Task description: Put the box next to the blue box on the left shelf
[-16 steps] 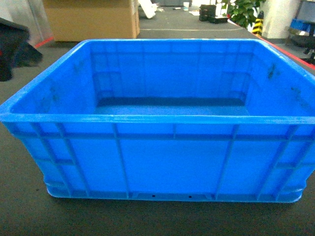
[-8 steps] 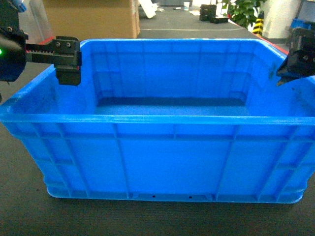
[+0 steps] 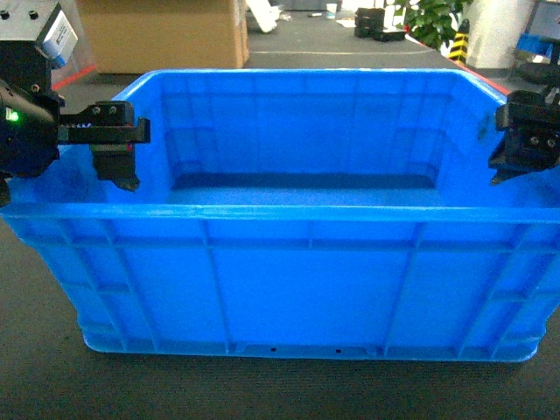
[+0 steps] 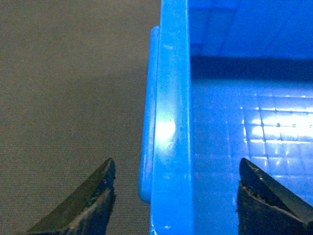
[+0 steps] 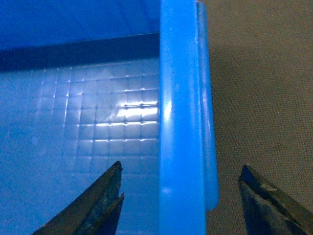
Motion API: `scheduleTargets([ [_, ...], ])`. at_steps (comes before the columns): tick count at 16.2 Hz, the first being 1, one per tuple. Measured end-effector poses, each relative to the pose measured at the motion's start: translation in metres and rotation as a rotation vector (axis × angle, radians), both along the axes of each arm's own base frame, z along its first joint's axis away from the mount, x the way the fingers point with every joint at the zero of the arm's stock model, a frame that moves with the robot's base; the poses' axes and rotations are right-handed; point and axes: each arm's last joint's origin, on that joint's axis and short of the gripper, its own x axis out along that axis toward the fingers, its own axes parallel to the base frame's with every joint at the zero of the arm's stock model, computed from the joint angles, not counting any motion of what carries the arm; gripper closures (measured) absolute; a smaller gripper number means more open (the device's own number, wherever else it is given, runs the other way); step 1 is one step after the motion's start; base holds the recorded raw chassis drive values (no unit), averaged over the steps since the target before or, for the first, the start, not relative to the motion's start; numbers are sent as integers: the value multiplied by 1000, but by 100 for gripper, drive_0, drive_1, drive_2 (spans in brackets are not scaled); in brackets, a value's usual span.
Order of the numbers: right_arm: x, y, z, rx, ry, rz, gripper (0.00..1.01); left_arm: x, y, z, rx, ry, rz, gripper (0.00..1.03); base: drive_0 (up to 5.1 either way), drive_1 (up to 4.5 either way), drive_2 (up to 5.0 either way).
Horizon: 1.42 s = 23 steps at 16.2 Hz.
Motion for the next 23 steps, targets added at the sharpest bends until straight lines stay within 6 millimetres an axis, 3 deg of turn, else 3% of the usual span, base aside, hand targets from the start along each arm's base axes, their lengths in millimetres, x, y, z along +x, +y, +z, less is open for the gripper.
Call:
scheduleTargets([
  [4,-1,0,1,-23,-3,10,75,0,3,2,-2,-6,7,78,0,0,0],
  [5,-5,4,1,-46,-17,7,79,-5,1,3,-1,-37,-1,83,0,0,0],
  [8,-22,9,13,-55,-127,0,80,-31,0,9,-12,-208,-13,84,0,0,0],
  [12,-56,23,61,-73,-475,-29,80,-69,0,51,-22,-542,46,85,0,0,0],
  [17,-77,23,53,-136,-562,-80,80,-93,-6,46,-31,-530,15,85,0,0,0],
  [23,-77,23,55,-142,-572,-81,80,-93,-6,47,-33,-536,12,85,0,0,0],
])
